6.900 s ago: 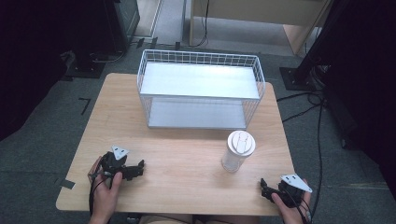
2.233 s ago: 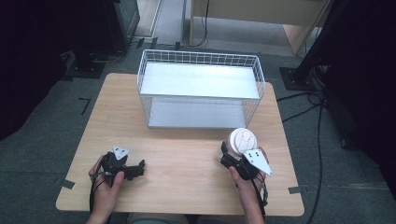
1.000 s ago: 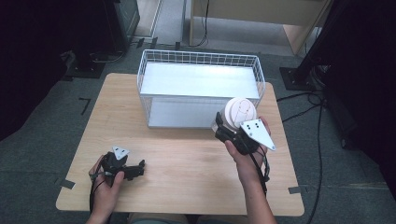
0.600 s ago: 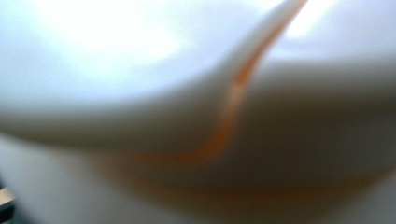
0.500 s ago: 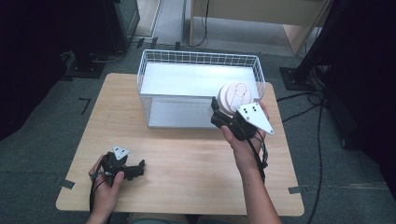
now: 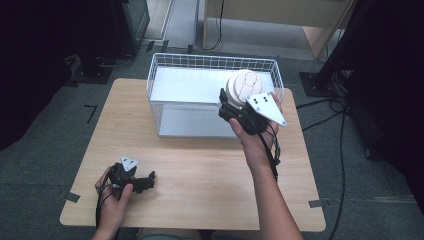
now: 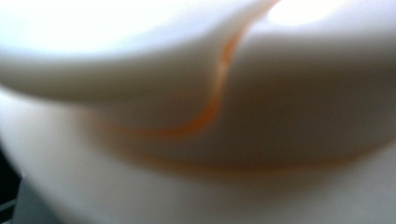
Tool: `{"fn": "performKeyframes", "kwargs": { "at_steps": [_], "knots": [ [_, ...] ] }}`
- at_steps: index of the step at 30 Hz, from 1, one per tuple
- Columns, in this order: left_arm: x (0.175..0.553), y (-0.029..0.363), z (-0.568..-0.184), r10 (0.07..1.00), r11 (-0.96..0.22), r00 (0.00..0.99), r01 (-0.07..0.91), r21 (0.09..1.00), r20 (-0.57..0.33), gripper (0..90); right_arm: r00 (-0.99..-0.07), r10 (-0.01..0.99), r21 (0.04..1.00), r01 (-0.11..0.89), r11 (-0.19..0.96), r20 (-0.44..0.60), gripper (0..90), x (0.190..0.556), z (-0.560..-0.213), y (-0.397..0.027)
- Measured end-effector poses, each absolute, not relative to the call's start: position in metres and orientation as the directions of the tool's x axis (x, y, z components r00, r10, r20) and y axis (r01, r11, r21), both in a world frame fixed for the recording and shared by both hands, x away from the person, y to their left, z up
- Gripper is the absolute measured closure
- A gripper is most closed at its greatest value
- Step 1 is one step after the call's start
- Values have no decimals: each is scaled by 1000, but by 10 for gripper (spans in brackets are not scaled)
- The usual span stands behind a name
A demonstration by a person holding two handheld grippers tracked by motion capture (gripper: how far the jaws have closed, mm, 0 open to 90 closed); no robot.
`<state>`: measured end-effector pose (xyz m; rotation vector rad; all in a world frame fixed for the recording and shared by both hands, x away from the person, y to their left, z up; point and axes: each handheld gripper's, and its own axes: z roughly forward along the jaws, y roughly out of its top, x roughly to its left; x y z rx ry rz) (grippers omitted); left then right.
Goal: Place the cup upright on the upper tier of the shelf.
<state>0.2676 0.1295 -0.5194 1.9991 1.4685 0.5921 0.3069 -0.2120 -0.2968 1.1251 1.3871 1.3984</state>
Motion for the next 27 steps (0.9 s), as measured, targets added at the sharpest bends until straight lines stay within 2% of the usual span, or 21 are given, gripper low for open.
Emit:
{"fn": "performKeyframes", "kwargs": {
  "at_steps": [11, 19, 27],
  "knots": [
    [268, 129, -519, 956, -223, 294, 697, 682, 12, 0, -210, 975, 996, 50, -68, 77, 157, 345, -282, -205],
    [266, 129, -519, 952, -232, 304, 696, 679, 13, 0, -201, 977, 997, 55, -57, 67, 157, 367, -274, -194],
    [266, 129, -519, 952, -232, 305, 696, 680, 12, 0, -188, 982, 996, 85, -14, 29, 157, 389, -283, -180]
  ]
}}
